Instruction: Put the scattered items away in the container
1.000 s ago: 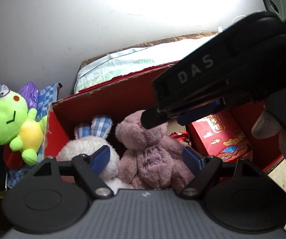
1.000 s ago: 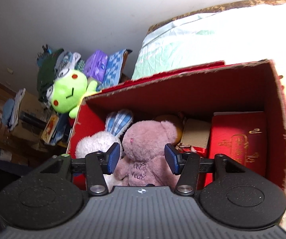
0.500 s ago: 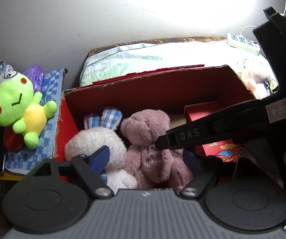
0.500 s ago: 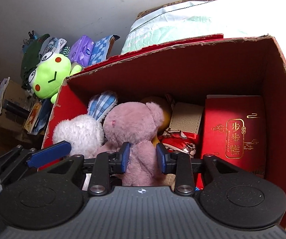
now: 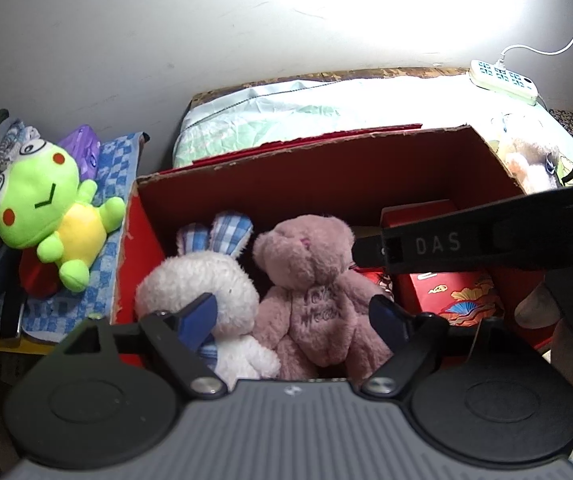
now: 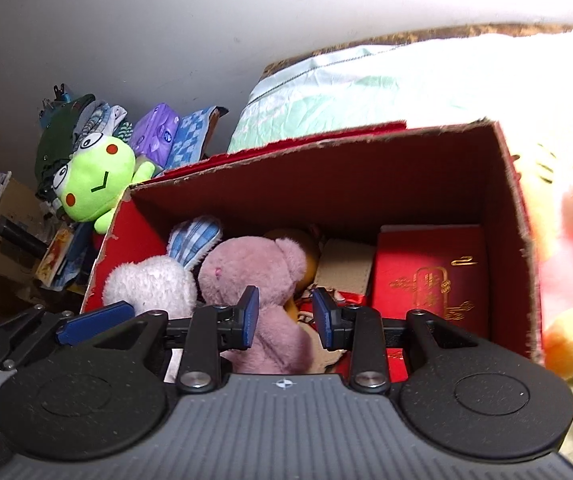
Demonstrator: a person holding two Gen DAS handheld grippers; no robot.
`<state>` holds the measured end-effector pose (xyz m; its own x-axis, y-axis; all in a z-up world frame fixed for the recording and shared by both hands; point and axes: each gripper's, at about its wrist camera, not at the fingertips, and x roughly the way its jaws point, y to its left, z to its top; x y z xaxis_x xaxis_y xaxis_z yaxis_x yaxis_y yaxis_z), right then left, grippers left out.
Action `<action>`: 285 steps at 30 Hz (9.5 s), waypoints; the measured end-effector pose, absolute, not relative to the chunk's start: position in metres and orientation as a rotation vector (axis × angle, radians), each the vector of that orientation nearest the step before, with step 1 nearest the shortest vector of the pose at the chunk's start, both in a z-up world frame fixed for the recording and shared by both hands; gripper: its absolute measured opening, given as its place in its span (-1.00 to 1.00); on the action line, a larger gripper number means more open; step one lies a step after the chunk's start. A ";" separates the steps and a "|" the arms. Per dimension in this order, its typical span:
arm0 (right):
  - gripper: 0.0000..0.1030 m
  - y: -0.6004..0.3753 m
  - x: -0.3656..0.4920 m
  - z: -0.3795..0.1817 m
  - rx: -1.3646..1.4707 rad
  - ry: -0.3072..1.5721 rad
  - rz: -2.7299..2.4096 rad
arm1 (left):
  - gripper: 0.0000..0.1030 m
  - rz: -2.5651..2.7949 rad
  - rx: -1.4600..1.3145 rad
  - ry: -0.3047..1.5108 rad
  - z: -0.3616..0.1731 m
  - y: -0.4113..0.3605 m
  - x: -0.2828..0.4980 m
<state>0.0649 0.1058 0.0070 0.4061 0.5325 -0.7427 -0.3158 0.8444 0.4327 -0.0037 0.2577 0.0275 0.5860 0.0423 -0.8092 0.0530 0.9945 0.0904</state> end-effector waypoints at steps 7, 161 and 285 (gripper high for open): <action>-0.35 0.099 0.055 0.013 0.215 0.990 0.503 | 0.70 0.058 0.095 0.962 0.028 0.262 -0.005; -0.05 -0.134 0.138 -0.051 0.459 0.967 0.753 | 0.46 -0.100 0.230 0.837 -0.032 -0.004 0.078; 0.23 -0.208 0.000 0.022 0.301 0.988 0.488 | 0.33 -0.534 0.283 0.880 0.011 -0.052 -0.060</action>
